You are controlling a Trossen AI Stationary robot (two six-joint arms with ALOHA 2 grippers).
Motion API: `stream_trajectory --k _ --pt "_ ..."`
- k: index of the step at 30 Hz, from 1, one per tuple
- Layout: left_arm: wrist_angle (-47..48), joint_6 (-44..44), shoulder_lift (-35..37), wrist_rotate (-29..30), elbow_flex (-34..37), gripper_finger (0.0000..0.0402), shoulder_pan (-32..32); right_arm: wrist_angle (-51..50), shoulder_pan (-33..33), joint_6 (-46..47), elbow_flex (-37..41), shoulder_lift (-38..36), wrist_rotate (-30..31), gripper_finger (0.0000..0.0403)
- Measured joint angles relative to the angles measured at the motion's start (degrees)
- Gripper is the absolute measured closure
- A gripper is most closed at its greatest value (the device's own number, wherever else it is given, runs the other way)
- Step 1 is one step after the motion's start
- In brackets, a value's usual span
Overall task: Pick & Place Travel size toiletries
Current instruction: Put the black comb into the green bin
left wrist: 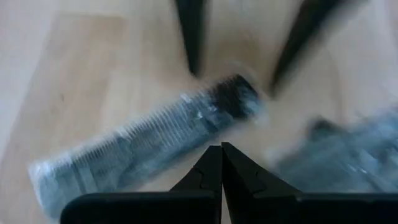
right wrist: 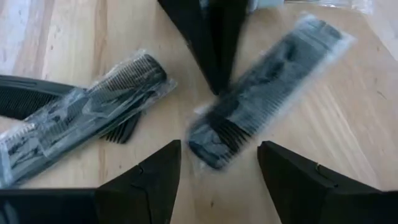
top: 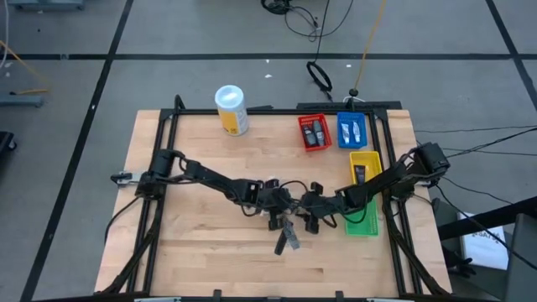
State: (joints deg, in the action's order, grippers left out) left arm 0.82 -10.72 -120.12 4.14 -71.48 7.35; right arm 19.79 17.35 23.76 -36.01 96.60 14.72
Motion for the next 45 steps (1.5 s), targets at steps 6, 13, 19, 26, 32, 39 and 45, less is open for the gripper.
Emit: stream_trajectory --k 6,13,19,26,32,39,45 --pt "-6.7 0.4 -3.1 -2.7 0.0 0.0399 -1.9 5.2 0.3 -0.4 0.0 4.0 -2.4 0.0195" --pt "-5.6 2.1 -2.2 -1.8 0.0 0.0389 -1.7 6.4 2.8 -1.8 0.1 2.4 -4.7 0.0195" --pt "-0.1 2.1 0.4 3.9 0.1 0.0398 -1.5 4.1 5.3 0.8 -0.1 -0.1 -13.5 0.0195" --pt "2.0 1.9 2.0 6.6 0.1 0.0387 -0.8 6.0 7.4 -5.0 0.0 -2.7 -12.9 0.0195" --pt "4.4 1.9 2.0 -4.4 0.1 0.0396 -0.3 1.8 7.5 -2.9 0.0 -8.4 -11.8 0.0195" --pt "7.0 3.3 3.7 2.7 0.1 0.0388 1.2 -2.3 9.1 -2.1 0.0 -9.1 -6.6 0.0195" --pt "1.9 8.7 5.1 5.4 0.0 0.0399 3.8 -3.8 11.3 -2.9 0.0 -9.1 4.8 0.0205"
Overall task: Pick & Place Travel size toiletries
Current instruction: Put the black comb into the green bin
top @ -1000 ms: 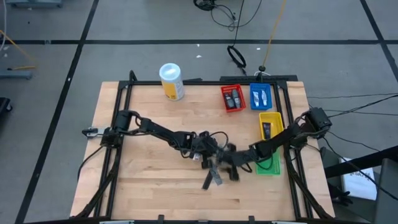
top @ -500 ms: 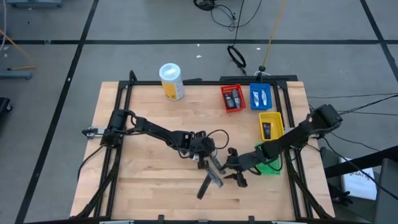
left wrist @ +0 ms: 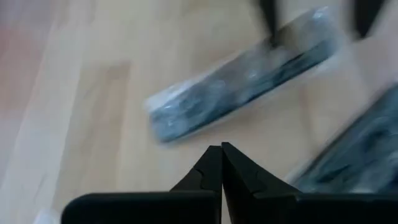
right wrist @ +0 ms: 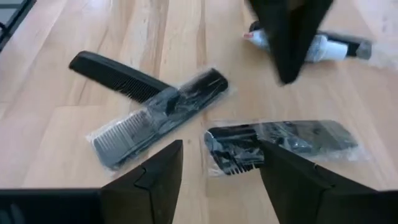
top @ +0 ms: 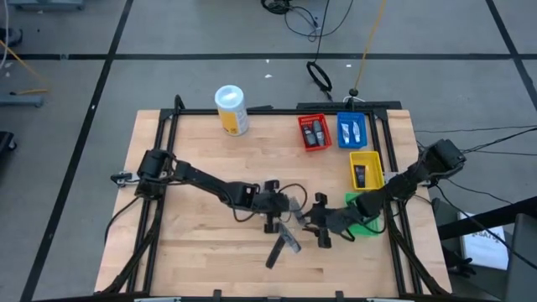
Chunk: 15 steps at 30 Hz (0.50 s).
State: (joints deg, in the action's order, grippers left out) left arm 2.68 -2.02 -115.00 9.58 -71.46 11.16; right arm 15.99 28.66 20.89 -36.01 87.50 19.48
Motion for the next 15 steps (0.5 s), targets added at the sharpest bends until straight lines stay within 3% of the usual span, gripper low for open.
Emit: stream_trajectory --k 4,7,10,15 --pt "-5.5 8.5 0.0 -0.6 0.0 0.038 2.5 -0.2 0.9 -1.2 0.0 0.0 3.5 0.0231" --pt "-7.2 16.8 -0.1 0.5 0.0 0.0344 4.6 0.1 1.4 -2.0 0.0 0.0 6.2 0.0258" --pt "-9.1 20.9 -0.2 4.0 0.0 0.0287 6.4 0.3 1.5 -2.1 0.0 0.0 6.3 0.0286" --pt "-10.4 22.5 -1.8 14.8 0.0 0.0181 6.8 1.5 1.5 -2.6 0.0 0.0 6.3 0.0327"
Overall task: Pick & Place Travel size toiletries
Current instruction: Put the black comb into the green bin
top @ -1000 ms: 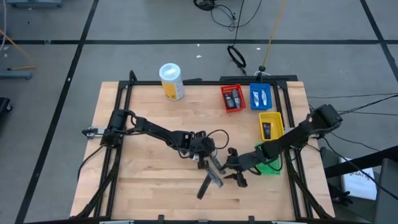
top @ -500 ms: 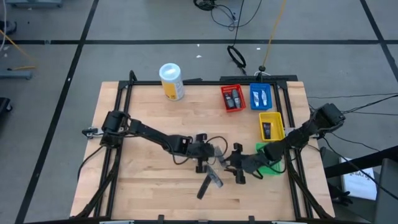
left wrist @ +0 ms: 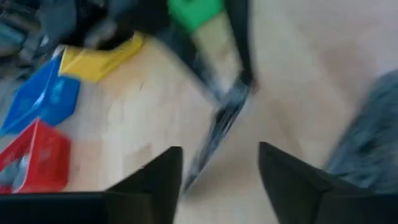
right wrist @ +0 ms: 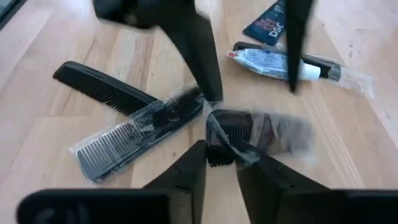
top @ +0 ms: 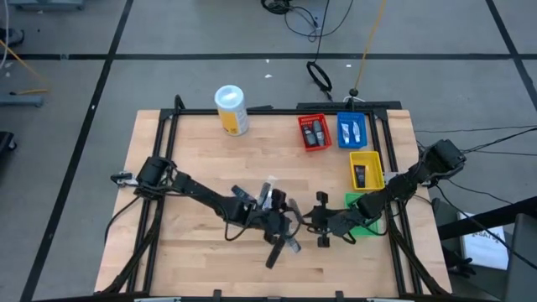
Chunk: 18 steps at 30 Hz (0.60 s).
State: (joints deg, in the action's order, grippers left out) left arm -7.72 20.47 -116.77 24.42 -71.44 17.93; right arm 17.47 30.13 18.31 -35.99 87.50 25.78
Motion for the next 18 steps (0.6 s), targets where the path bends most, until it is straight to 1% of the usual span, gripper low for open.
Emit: stream_trajectory --k 2,4,6,8,10,12,18 --pt "-3.5 -0.9 -1.9 1.5 0.0 0.015 -0.6 0.9 0.0 -0.7 0.0 0.0 0.0 0.0339" --pt "-5.2 -2.3 -3.8 4.1 0.0 0.0128 -1.1 2.1 0.0 -1.4 0.0 0.0 -0.1 0.0348" --pt "-5.0 -2.1 -4.8 6.3 0.0 0.0117 -1.3 2.6 0.0 -1.5 0.0 0.0 -0.2 0.0356" --pt "-4.7 -1.4 -5.1 7.2 0.0 0.012 -1.4 2.2 0.0 -1.5 0.0 0.0 -0.3 0.0362" --pt "-3.5 -1.1 -5.0 7.2 0.0 0.0138 -1.2 1.7 0.0 -1.5 0.0 0.0 -0.3 0.0366" --pt "-1.7 -1.1 -5.0 7.2 0.0 0.0168 -0.9 1.4 0.1 -1.4 0.0 0.0 -0.3 0.0369" --pt "3.1 -4.2 -5.0 7.1 0.0 0.0282 -0.5 -1.1 0.9 -0.8 0.0 -0.2 -0.3 0.0371"
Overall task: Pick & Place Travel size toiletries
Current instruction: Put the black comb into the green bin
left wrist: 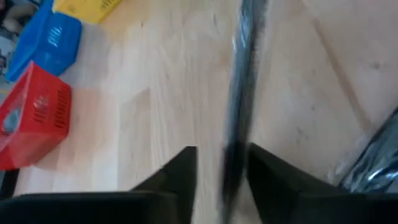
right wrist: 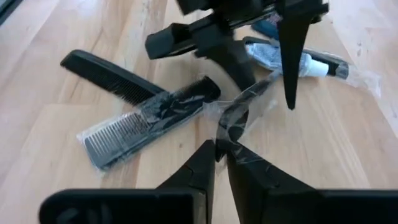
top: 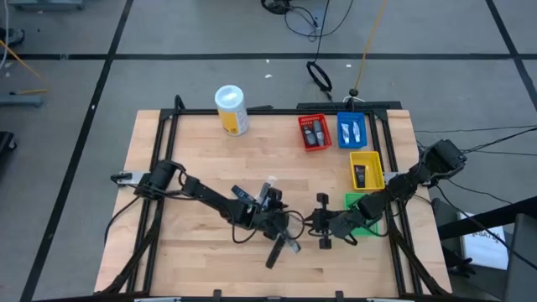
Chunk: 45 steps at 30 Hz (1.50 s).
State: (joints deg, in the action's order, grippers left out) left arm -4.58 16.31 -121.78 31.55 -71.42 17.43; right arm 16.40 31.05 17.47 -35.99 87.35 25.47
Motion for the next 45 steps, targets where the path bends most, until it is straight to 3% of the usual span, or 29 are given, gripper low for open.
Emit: stream_trajectory --k 6,9,14,18,21,30,40,42,45 --pt "0.6 -0.5 0.0 -2.2 0.0 0.0389 -0.5 -5.1 0.2 5.5 0.0 0.0 0.0 0.0337" --pt "0.5 -2.1 0.0 -4.7 0.0 0.0389 -1.2 -6.6 0.2 5.6 0.0 0.0 0.7 0.0289" --pt "1.4 -4.6 0.0 -9.8 0.0 0.0396 -2.6 -6.0 0.4 2.1 0.0 0.0 8.4 0.021" --pt "1.5 -6.7 0.2 -12.5 -0.1 0.0391 -3.5 -5.1 1.0 0.9 0.0 0.0 10.7 0.0189" --pt "1.8 -7.4 0.2 -12.7 -0.1 0.0389 -3.7 -5.0 0.8 0.4 0.0 0.0 10.7 0.0202" --pt "1.4 -7.9 0.1 -12.7 -0.1 0.0384 -3.7 -6.8 -1.0 0.6 0.0 2.7 7.3 0.0298" --pt "0.5 -9.4 0.1 -12.7 0.0 0.0396 -3.7 -6.1 -1.1 -1.6 0.0 5.2 7.5 0.0394" --pt "0.1 -9.4 0.0 -12.7 0.0 0.0376 -3.7 -6.3 -1.1 -0.9 0.0 4.7 7.5 0.0392" --pt "1.5 -9.4 1.9 -12.3 -0.1 0.0314 -3.7 -8.2 -0.7 2.3 0.0 2.0 7.3 0.0396"
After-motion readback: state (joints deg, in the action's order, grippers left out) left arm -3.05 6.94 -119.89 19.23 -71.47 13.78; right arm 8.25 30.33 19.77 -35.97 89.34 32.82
